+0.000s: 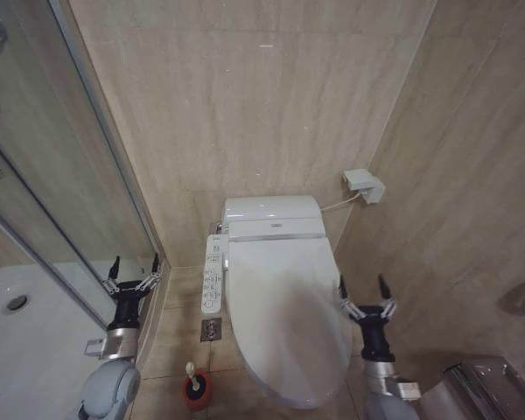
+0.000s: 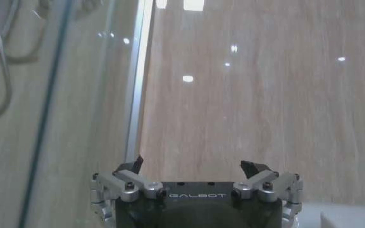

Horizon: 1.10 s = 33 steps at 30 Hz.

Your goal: Open the toilet lid, clean the toilet bowl with a toilet brush, close the toilet lid, and flush.

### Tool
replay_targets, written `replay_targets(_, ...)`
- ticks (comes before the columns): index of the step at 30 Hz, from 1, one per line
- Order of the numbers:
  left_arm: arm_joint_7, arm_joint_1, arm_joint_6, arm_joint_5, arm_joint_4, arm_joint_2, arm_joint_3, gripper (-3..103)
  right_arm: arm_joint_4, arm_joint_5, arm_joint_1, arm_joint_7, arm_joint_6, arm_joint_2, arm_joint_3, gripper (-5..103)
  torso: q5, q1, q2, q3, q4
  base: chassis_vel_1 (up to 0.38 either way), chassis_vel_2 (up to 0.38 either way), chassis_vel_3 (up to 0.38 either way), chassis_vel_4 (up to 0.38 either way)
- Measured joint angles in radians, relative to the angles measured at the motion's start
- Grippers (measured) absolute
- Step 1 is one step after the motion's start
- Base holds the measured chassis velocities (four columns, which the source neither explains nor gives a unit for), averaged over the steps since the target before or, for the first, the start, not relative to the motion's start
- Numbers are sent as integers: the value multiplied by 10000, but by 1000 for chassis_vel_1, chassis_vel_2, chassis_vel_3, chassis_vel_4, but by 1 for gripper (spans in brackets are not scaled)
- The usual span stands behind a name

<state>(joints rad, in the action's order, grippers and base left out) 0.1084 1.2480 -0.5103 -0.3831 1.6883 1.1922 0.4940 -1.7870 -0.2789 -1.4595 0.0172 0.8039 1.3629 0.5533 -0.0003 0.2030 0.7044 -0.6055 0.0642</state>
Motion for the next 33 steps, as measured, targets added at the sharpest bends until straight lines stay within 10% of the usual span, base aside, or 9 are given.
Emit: replay_targets(33, -1052, -4214, -47, -172, -4570, 44, -1445, 100, -807, -910, 94, -183, -525, -35, -72, 100, 3, 0, 0, 0, 0, 0, 0, 0, 0)
